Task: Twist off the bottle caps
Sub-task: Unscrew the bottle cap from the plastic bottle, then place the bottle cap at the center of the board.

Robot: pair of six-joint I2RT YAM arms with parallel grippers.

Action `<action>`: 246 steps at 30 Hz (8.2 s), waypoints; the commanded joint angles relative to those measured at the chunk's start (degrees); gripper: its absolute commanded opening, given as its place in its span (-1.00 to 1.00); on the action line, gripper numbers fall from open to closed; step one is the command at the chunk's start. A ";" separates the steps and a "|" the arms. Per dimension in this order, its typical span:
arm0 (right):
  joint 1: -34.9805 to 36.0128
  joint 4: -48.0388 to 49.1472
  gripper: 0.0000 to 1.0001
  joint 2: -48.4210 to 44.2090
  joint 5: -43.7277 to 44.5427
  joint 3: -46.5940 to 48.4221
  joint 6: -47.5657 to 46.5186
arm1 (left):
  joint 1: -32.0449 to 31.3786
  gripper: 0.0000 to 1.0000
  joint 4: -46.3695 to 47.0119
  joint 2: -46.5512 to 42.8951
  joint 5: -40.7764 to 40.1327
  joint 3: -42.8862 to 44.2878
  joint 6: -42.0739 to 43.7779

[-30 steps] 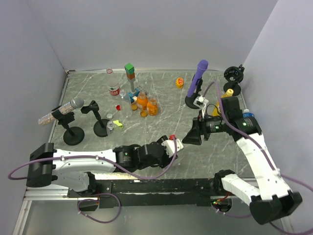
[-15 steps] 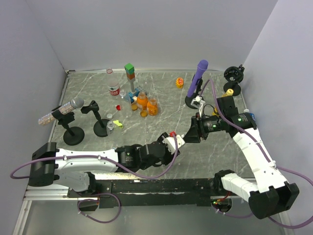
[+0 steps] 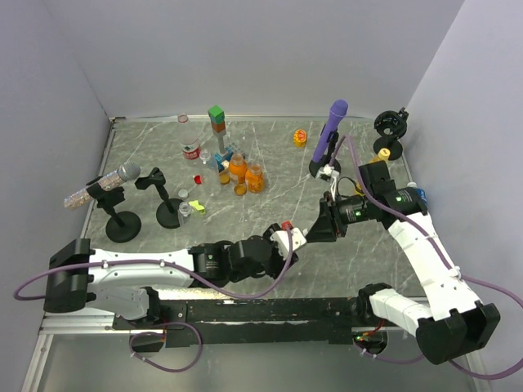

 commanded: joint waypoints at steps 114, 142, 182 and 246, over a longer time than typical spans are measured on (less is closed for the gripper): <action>-1.14 -7.81 0.99 -1.78 -2.71 15.45 -34.70 | 16.27 -0.50 -2.33 -1.06 37.03 4.15 13.31; -2.55 -0.68 0.54 0.06 5.82 7.55 6.47 | 3.70 -0.50 1.90 -0.01 2.04 5.73 1.52; 0.09 -3.49 -0.60 -5.92 -9.47 6.22 -45.84 | 17.85 -0.48 3.84 -5.29 45.98 0.28 4.33; 27.69 34.47 -0.37 47.08 14.52 13.78 20.08 | 17.85 -0.47 -10.40 -45.27 20.32 -8.50 0.30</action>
